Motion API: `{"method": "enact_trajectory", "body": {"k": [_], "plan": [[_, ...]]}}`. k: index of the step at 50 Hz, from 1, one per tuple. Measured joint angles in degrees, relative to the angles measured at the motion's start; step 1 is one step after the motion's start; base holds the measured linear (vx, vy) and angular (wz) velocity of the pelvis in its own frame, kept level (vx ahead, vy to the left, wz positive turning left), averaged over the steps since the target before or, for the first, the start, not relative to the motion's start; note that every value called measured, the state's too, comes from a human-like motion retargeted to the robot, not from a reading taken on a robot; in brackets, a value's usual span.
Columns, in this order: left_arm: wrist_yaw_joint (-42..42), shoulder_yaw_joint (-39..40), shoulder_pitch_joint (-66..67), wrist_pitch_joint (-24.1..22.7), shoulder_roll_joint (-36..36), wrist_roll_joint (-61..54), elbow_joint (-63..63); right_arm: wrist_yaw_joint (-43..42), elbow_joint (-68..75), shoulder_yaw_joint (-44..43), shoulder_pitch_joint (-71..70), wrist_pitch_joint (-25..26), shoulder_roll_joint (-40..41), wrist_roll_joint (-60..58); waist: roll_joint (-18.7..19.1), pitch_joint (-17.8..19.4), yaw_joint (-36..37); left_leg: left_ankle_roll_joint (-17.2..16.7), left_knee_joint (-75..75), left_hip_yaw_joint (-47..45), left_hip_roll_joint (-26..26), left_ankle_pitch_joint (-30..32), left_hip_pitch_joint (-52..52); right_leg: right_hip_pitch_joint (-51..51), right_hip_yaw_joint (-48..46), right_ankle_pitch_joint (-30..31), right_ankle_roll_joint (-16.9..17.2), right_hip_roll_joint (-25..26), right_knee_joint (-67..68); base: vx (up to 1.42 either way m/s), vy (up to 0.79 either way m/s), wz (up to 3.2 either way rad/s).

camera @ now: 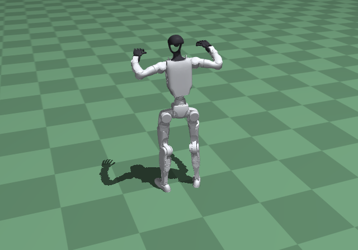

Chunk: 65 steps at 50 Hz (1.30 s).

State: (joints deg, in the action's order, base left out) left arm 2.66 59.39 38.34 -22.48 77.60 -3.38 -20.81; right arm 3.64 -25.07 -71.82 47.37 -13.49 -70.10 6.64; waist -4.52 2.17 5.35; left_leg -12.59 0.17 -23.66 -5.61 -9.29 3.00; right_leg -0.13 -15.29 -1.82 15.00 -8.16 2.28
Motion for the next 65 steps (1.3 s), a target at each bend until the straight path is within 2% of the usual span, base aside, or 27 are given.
{"method": "enact_trajectory", "body": {"k": [5, 9, 15, 20, 23, 27, 30, 34, 38, 42, 54, 59, 65], "plan": [[2.22, -2.35, -1.60, -1.00, -1.30, -4.63, -0.58, -1.31, -0.11, 3.23, -1.78, -0.50, -0.75, 2.51, 0.11, 0.13, -0.36, 0.03, -0.05, -0.15, 0.04, -0.01, 0.16, 0.05, 0.15, 0.02, 0.00, -0.02, -0.01, 0.00, 0.00, 0.00], [2.32, -9.04, -3.12, -1.78, -3.98, -9.26, -1.88, -1.31, -0.71, 10.82, -3.56, -0.91, -1.16, 6.79, 0.32, 0.39, -0.63, 0.09, -0.06, -0.30, 0.10, -0.05, 0.32, 0.09, 0.30, 0.00, 0.00, -0.07, 0.04, 0.00, 0.00, 0.00], [-1.43, -24.05, -5.63, -0.45, -9.27, -10.51, -1.38, 1.98, 0.31, 29.69, -8.50, -0.31, -0.80, 11.03, 0.50, 0.79, -1.06, 0.20, -0.06, -0.47, 0.25, -0.20, 0.51, 0.10, 0.47, -0.23, 0.00, -0.23, 0.26, 0.00, 0.00, 0.00], [-5.30, -38.83, -10.09, 0.65, -16.10, -7.61, 4.92, 4.64, 5.72, 47.77, -15.68, -0.74, 3.71, 6.61, 0.22, 0.87, -1.28, 0.37, -0.06, -0.56, 0.50, -0.42, 0.53, 0.00, 0.58, -0.53, 0.00, -0.51, 0.45, 0.00, 0.00, 0.00], [-4.94, -47.60, -14.26, 0.56, -22.01, -3.89, 12.71, 2.06, 12.65, 58.10, -21.13, -1.97, 9.50, 0.62, -0.04, 0.91, -1.34, 0.44, -0.08, -0.58, 0.66, -0.56, 0.55, -0.03, 0.60, -0.75, 0.00, -0.69, 0.57, 0.00, 0.00, 0.00], [-1.49, -58.18, -20.59, 2.39, -31.69, 1.24, 27.92, -2.80, 27.16, 70.32, -29.06, 0.19, 21.25, -3.60, -0.52, 1.17, -1.46, 0.86, -0.16, -0.43, 1.20, -0.80, 0.85, 0.24, 0.56, -1.11, 0.00, -1.30, 0.77, 0.00, 0.00, 0.00], [2.43, -65.09, -25.65, 5.00, -39.34, 2.27, 42.65, -7.14, 41.31, 77.36, -34.62, 3.10, 31.14, -2.39, -0.83, 1.53, -1.55, 1.33, -0.23, -0.23, 1.75, -0.99, 1.24, 0.64, 0.50, -1.43, 0.00, -1.92, 0.98, 0.00, 0.00, 0.00], [6.82, -71.41, -32.42, 9.18, -49.00, -2.29, 63.55, -11.99, 60.80, 82.66, -41.04, 7.21, 42.78, 3.59, -1.08, 2.21, -1.54, 2.00, -0.30, 0.06, 2.41, -1.21, 1.88, 1.26, 0.43, -1.85, -0.01, -2.70, 1.33, 0.00, 0.00, 0.00], [10.55, -73.24, -36.61, 11.69, -56.10, -5.99, 78.24, -15.01, 73.15, 84.52, -44.39, 9.05, 49.91, 5.57, -0.98, 2.48, -1.43, 2.30, -0.28, 0.04, 2.49, -1.32, 2.31, 1.56, 0.57, -2.06, -0.20, -2.80, 1.55, 0.00, 0.00, 0.00], [13.97, -73.00, -39.00, 11.72, -59.64, -7.63, 83.83, -17.37, 76.63, 86.02, -45.61, 8.38, 52.64, 3.17, -0.74, 2.98, -1.39, 2.45, -0.23, -0.07, 2.49, -1.37, 2.66, 1.76, 0.76, -2.12, -0.17, -2.81, 1.72, 0.00, 0.00, 0.00], [14.05, -72.00, -44.18, 10.14, -56.91, -10.99, 77.89, -15.55, 74.47, 93.55, -49.79, 7.69, 51.01, -0.18, 0.07, 3.20, -1.71, 2.54, -0.24, -0.29, 2.50, -1.05, 2.70, 1.67, 1.02, -1.74, -0.12, -2.77, 1.68, 0.00, 0.00, 0.00], [13.17, -72.18, -46.12, 9.76, -55.26, -12.55, 74.66, -16.65, 73.00, 93.34, -51.47, 7.45, 50.81, 1.24, 0.25, 3.05, -1.83, 2.60, -0.34, -0.15, 2.53, -0.77, 2.36, 1.39, 0.90, -1.54, -0.18, -2.79, 1.64, 0.00, 0.00, 0.00], [8.34, -70.38, -48.94, 10.62, -51.83, -15.61, 71.58, -15.23, 70.59, 92.36, -51.50, 8.30, 50.46, 2.76, 0.53, 2.64, -1.70, 2.64, -0.42, 0.10, 2.53, -0.51, 1.95, 1.14, 0.64, -1.38, -0.34, -2.79, 1.56, 0.00, 0.00, 0.00]]}}
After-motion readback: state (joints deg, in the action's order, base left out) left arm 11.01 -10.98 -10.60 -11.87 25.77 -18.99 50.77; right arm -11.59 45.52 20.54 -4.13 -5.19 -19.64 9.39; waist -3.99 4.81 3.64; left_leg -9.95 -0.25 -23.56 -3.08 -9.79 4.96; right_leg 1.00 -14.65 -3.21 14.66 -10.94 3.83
